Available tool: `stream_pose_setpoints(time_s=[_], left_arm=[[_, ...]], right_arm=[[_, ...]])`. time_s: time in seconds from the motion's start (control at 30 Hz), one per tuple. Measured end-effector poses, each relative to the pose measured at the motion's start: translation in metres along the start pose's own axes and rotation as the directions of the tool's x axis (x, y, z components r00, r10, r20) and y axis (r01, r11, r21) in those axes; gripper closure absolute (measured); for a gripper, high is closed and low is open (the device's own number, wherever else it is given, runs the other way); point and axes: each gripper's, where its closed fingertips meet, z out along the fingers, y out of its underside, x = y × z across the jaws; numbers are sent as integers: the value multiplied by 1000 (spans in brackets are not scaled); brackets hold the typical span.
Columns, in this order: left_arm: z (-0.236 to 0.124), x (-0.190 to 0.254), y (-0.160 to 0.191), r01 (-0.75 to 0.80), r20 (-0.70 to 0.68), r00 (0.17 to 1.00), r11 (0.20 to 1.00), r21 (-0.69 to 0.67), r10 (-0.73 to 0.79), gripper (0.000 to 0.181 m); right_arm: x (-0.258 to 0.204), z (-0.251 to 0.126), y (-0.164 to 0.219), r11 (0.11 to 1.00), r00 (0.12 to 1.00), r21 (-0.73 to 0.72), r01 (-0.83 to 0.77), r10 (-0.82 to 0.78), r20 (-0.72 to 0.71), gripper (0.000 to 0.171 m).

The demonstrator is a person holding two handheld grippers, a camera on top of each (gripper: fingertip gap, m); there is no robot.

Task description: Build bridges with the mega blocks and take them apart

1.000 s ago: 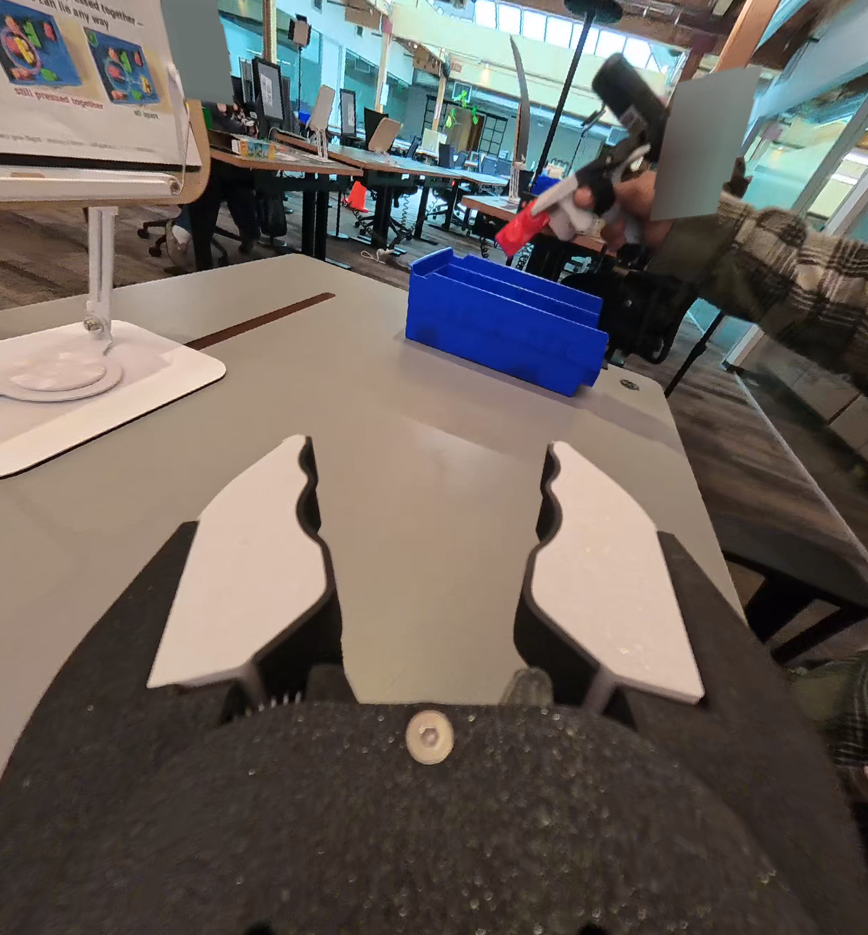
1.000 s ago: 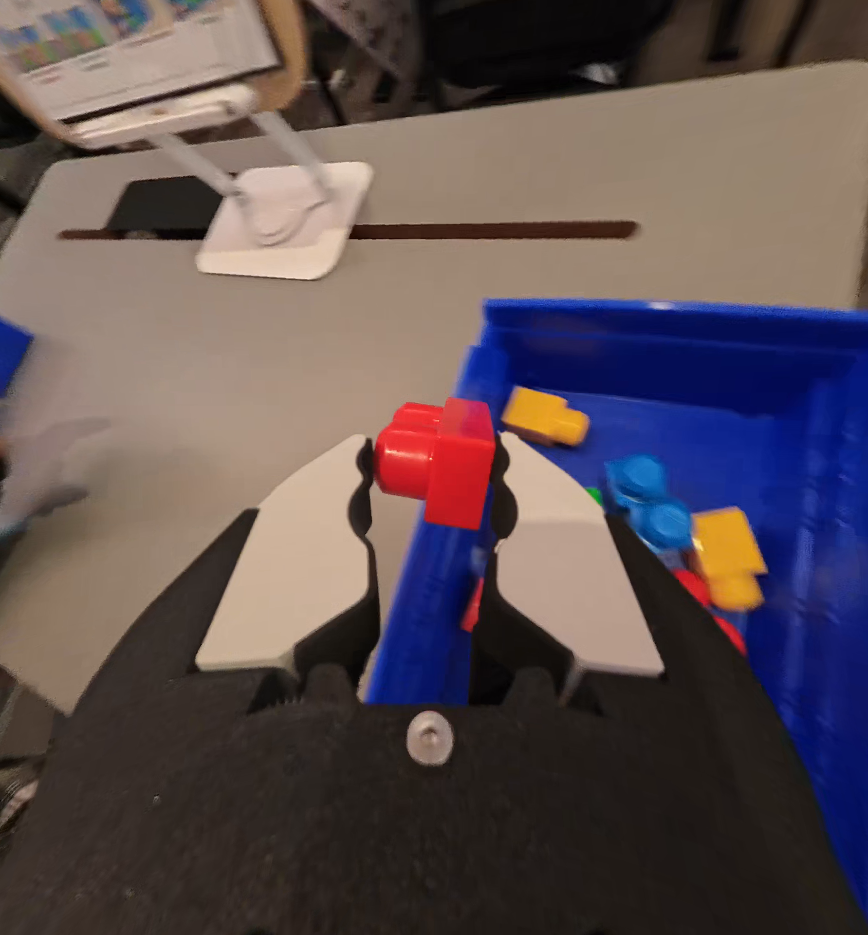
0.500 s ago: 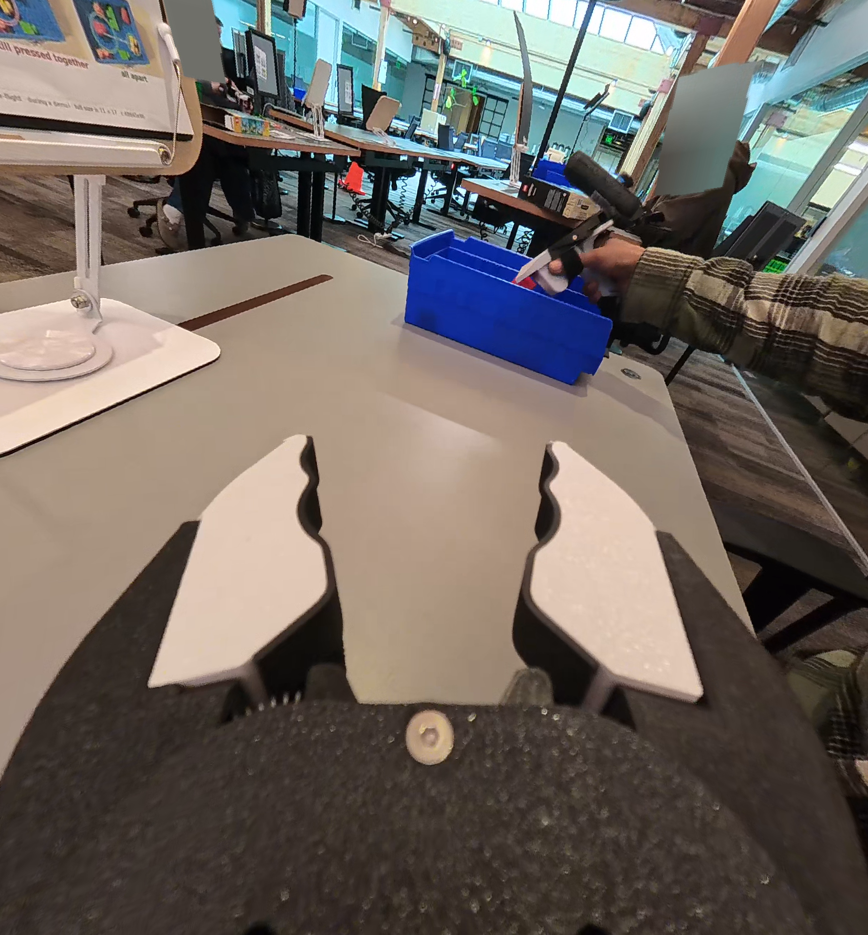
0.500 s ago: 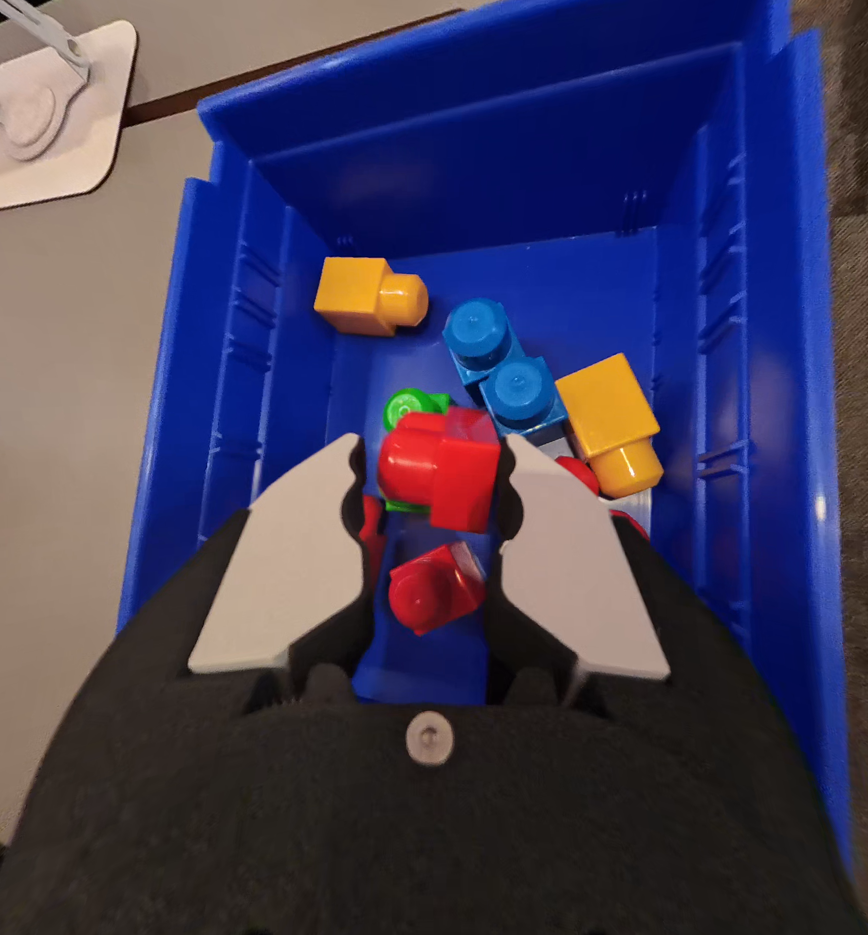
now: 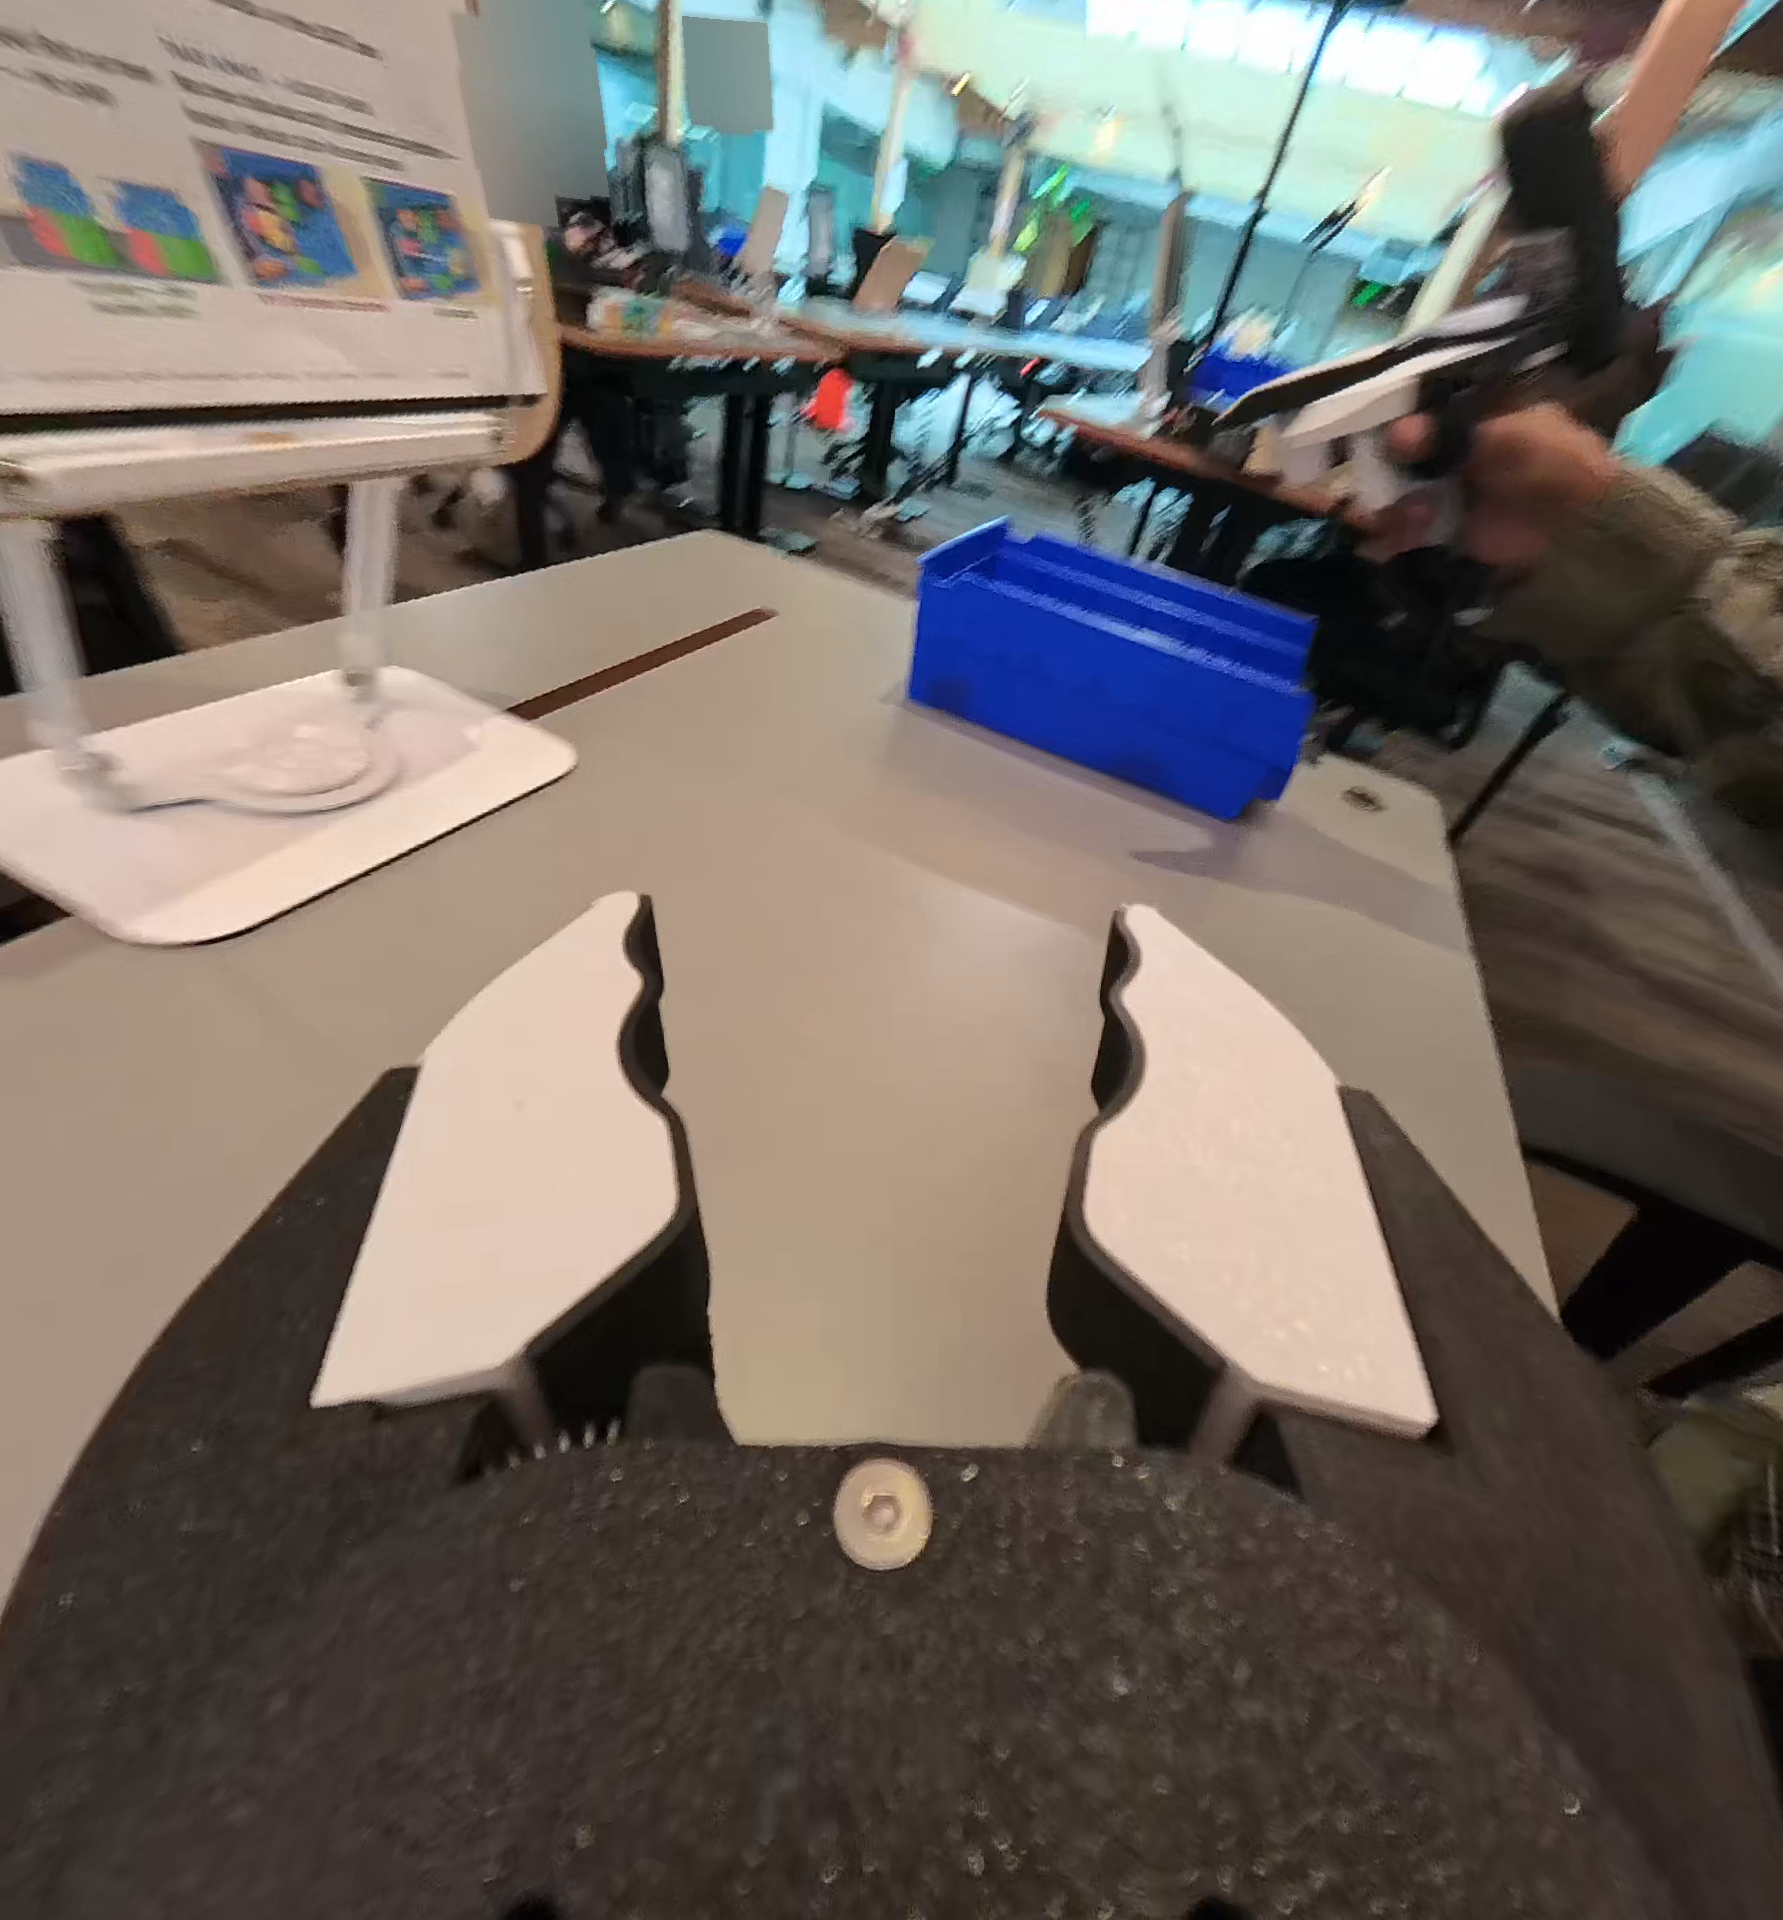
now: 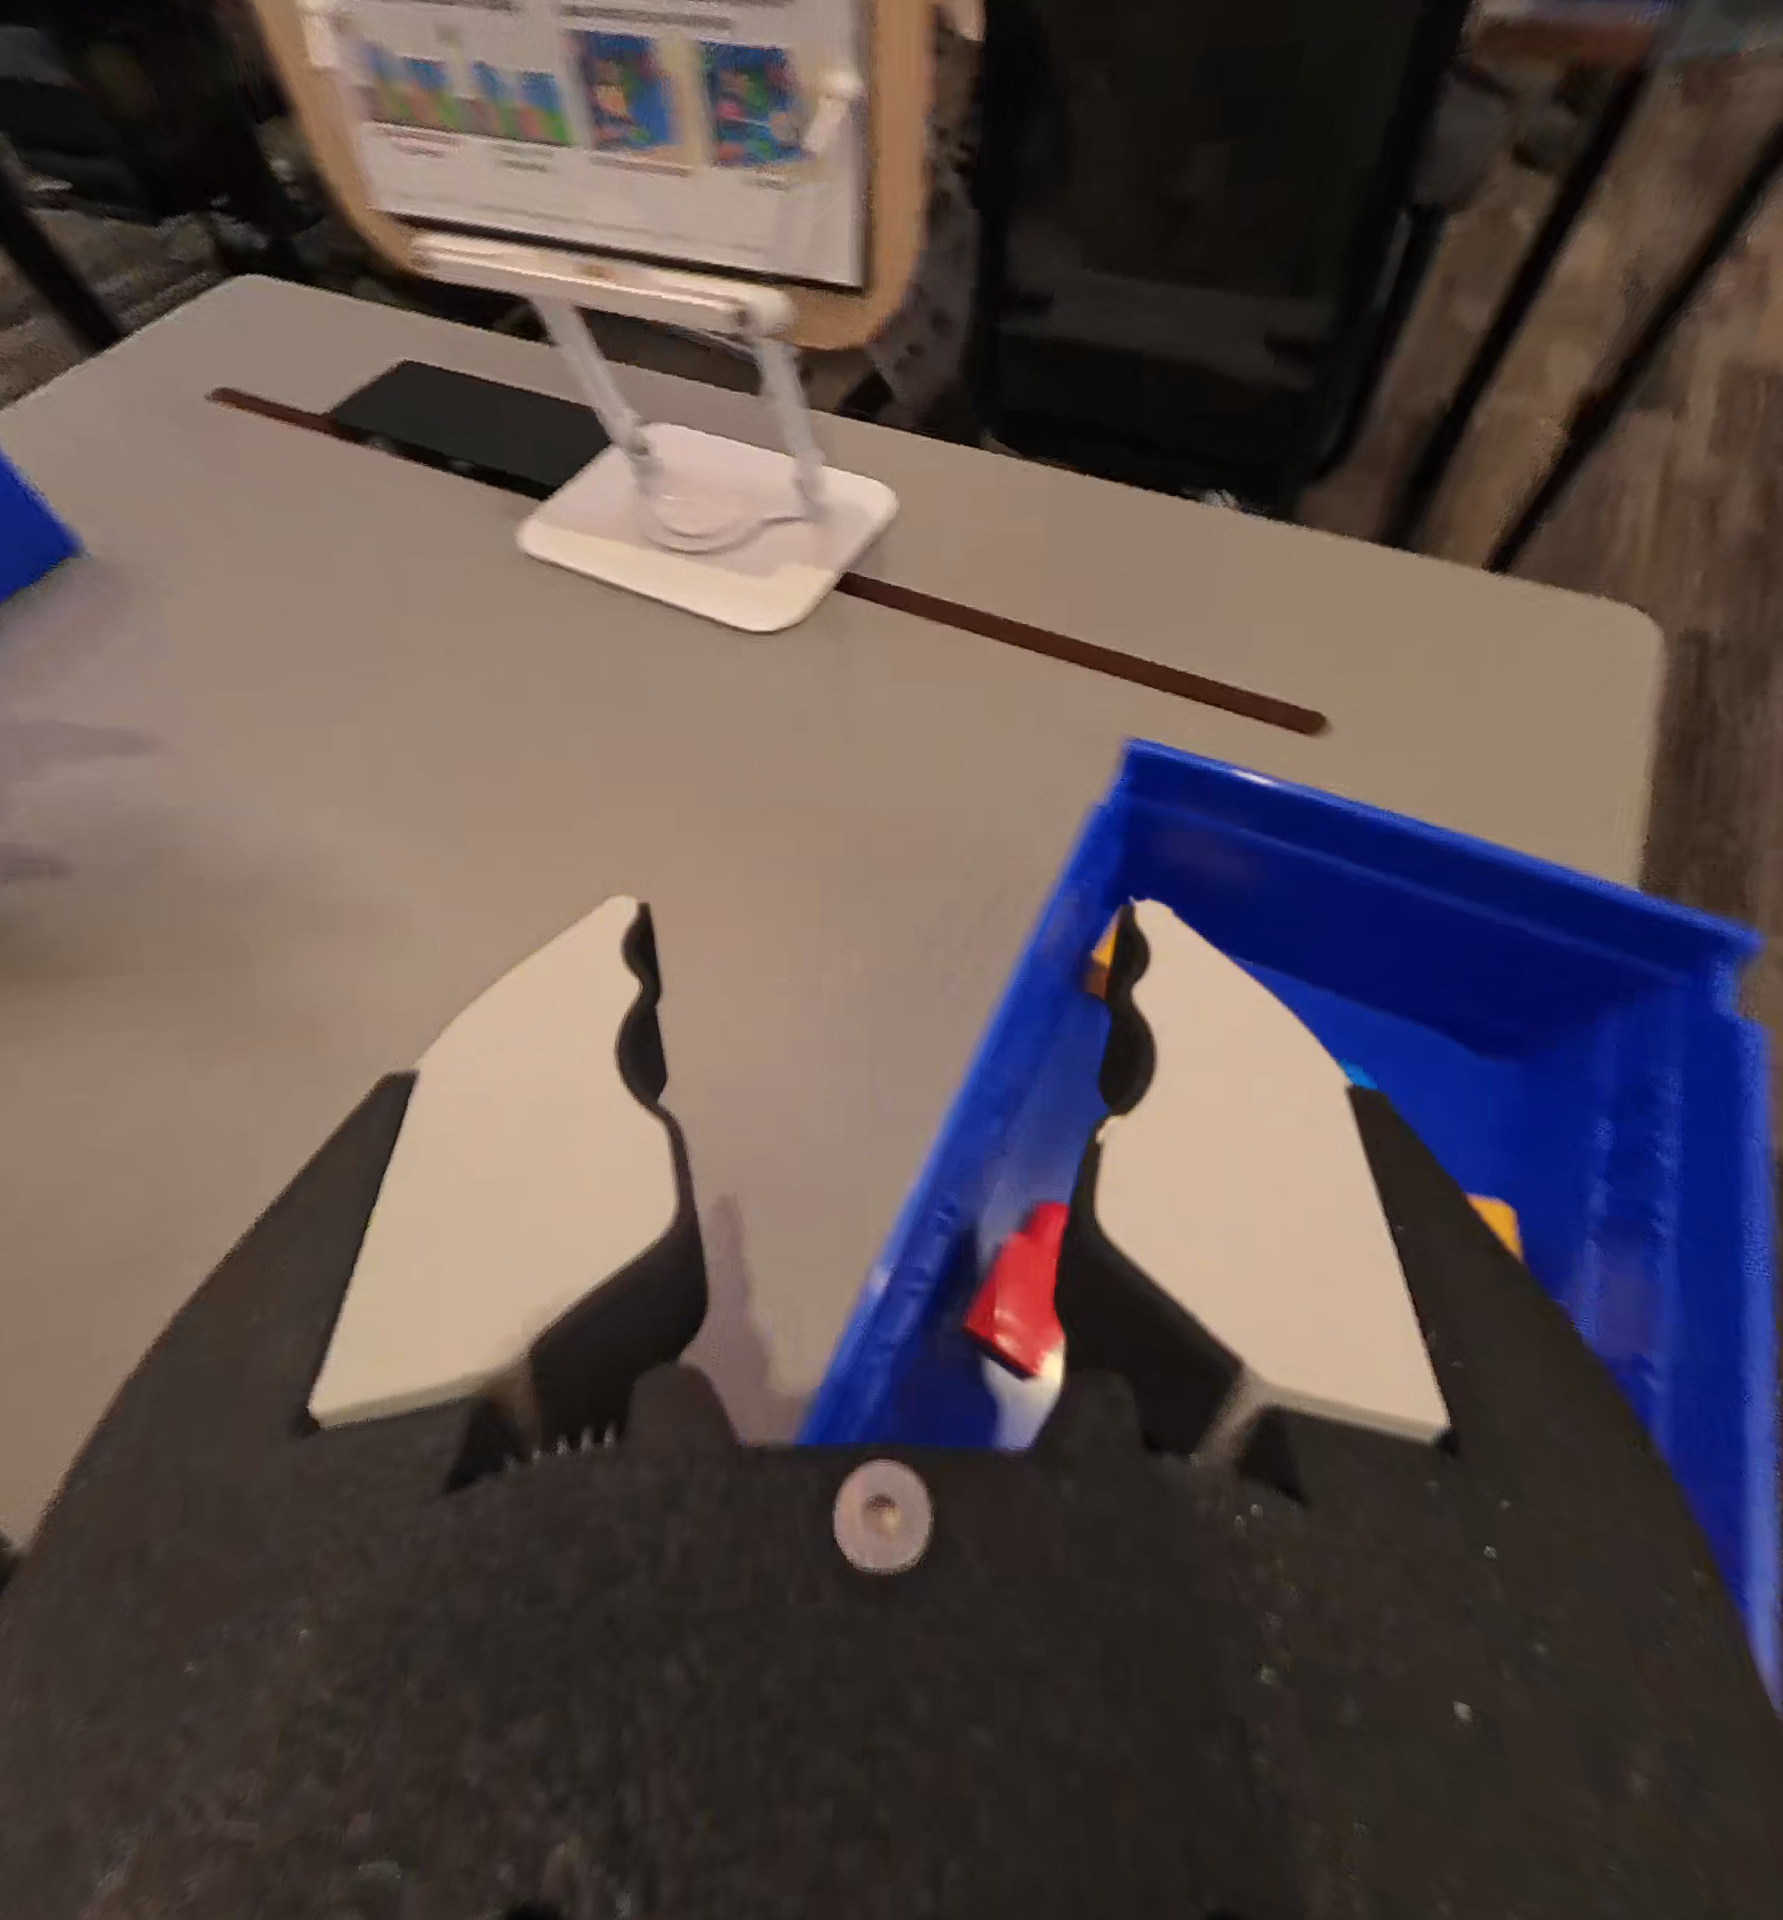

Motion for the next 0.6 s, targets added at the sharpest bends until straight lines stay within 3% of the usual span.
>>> stream_pose_setpoints(time_s=[0.13, 0.3, 0.47, 0.6], left_arm=[[-45, -4, -19, -42, 102, 994, 997, -72, 49, 102], [-144, -22, -37, -76, 248, 960, 972, -222, 132, 110], [-272, -58, -16, -13, 363, 908, 878, -479, 211, 121], [-343, -78, 14, 40, 358, 902, 779, -626, 242, 123]], right_arm=[[-72, 13, 0, 996, 985, 36, 77, -82, 153, 89], [-141, 49, 21, 992, 930, 58, 112, -125, 346, 92], [-183, 88, 45, 992, 865, 61, 113, -128, 485, 91], [-202, 104, 52, 996, 826, 59, 63, -85, 557, 92]])
